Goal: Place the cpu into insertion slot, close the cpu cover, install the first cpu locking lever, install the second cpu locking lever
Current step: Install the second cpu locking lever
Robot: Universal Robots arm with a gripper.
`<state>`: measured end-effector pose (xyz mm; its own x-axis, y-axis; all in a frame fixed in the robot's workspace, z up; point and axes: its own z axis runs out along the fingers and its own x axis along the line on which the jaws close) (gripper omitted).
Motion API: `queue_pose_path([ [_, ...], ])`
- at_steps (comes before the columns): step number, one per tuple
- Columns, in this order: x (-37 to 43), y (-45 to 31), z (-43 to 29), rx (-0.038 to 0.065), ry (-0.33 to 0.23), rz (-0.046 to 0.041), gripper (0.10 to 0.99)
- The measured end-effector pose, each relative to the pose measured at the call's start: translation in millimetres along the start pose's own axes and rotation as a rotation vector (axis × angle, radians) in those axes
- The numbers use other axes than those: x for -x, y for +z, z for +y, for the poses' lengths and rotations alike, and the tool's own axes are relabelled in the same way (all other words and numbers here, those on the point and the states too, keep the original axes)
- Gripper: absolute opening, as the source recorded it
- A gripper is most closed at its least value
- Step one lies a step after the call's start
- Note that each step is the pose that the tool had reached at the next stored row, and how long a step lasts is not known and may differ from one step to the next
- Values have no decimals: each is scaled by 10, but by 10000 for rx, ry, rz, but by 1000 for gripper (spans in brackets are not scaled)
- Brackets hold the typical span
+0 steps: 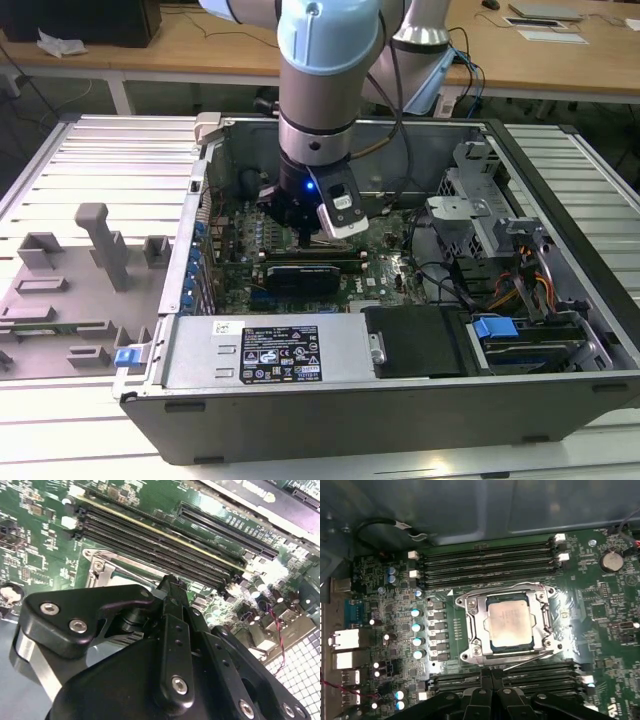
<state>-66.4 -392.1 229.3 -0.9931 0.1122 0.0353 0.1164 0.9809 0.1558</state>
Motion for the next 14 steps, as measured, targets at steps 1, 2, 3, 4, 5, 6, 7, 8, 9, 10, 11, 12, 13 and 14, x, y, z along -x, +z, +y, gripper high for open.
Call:
queue_pose_path([
  [1, -8, 11, -5, 3, -2, -5, 106],
  [2, -10, 22, -8, 1, -8, -15, 106],
  [3, -10, 29, -9, 3, -8, -17, 106],
  [4, -10, 35, -10, 13, -9, -18, 106],
  [5, -16, 39, -12, 93, -35, -26, 106],
  [6, -18, 44, -13, 175, -125, -28, 106],
  [7, -20, 51, -13, 220, -268, -21, 106],
  [8, -21, 58, -15, 237, -372, -11, 106],
  [9, -23, 65, -19, 248, -430, -1, 106],
  [10, -31, 81, -27, 285, -511, 16, 106],
  [11, -42, 93, -35, 329, -566, 30, 106],
  [12, -49, 100, -38, 367, -599, 39, 106],
  [13, -64, 119, -47, 502, -698, 68, 106],
  [14, -67, 127, -51, 546, -737, 79, 106],
])
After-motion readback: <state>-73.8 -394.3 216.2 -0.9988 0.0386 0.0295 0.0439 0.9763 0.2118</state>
